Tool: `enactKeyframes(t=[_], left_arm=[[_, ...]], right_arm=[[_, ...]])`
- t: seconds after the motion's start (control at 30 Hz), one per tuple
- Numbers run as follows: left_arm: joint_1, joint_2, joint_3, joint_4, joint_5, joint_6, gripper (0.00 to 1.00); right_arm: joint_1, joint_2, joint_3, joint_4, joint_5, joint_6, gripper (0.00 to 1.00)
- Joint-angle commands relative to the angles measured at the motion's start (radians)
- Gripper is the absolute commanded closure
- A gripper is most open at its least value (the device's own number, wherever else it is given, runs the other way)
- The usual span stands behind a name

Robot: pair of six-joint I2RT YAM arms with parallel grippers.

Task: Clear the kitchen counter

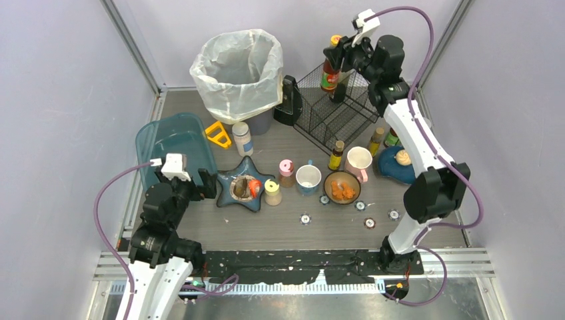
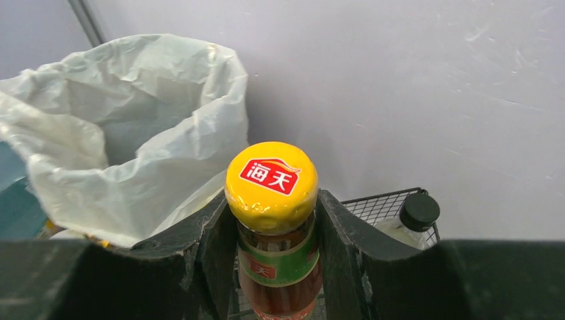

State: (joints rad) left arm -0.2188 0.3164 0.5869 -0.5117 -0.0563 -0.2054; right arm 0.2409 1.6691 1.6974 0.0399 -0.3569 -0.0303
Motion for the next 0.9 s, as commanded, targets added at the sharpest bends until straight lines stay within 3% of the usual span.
enactKeyframes(t=[0.0,0.33,0.87], left_arm=[[0.010,0.023,0.043,0.011,0.010,0.006,0.01],[0.019,0.044,0.046,0.009,0.019,0.009,0.01],[0.020,0.040,0.042,0.011,0.030,0.009,0.01]], right_arm=[[-0.023,0.062,0.159,0.147,-0.008,0.025,0.95],[-0.056,0.292,0.311,0.150,-0.013,0.010,0.95],[-0.080,0.324,-0.038,0.422,-0.049,-0.028,0.95]])
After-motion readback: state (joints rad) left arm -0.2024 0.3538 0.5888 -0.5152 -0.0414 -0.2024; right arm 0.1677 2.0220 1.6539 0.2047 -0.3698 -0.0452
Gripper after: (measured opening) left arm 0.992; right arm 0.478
